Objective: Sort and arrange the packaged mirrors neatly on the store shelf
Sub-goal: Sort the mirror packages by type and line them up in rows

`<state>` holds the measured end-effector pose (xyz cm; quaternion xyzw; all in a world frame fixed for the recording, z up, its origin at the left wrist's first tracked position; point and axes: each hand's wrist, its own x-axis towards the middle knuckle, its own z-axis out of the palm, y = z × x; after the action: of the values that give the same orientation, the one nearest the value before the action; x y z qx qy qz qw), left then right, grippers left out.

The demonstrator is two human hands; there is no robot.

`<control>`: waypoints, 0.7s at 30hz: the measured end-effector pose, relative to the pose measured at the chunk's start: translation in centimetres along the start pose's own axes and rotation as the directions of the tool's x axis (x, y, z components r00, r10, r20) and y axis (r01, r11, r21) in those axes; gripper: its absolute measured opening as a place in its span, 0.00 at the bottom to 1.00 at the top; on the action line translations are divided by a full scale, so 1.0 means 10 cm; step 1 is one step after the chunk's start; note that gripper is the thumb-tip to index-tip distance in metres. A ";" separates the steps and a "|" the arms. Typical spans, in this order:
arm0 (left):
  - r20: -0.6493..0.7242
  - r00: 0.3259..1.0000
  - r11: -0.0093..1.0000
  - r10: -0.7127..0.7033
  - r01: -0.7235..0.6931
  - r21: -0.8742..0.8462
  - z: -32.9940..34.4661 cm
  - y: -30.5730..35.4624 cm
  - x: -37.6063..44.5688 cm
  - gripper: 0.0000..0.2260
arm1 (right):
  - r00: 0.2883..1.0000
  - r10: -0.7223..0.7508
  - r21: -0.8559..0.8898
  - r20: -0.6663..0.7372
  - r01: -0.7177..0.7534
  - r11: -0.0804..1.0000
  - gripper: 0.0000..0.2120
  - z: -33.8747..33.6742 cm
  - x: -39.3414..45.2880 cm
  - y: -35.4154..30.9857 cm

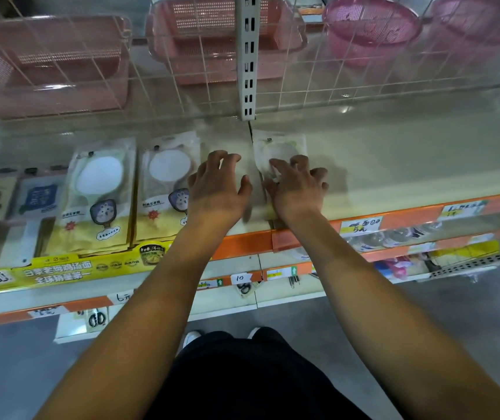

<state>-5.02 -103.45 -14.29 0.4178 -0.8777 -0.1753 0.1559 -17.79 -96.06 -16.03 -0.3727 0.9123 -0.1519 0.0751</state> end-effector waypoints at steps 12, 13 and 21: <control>-0.080 0.995 0.998 -0.059 0.061 0.027 -0.13 -0.20 -0.12 0.18 | 0.994 -0.084 0.154 -0.062 0.093 0.984 0.18 0.08 -0.15 -0.24; -0.085 0.995 0.998 -0.060 0.062 0.022 -0.14 -0.22 -0.13 0.18 | 0.994 -0.091 0.158 -0.064 0.100 0.982 0.18 0.08 -0.16 -0.27; -0.128 0.989 0.997 -0.077 0.079 0.015 -0.42 -0.75 -0.19 0.20 | 0.989 -0.103 0.176 -0.102 0.120 0.977 0.18 0.12 -0.25 -0.95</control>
<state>2.96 -107.10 -14.12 0.4637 -0.8507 -0.1453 0.2003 -9.51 -100.98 -13.93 -0.4076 0.8748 -0.2556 0.0582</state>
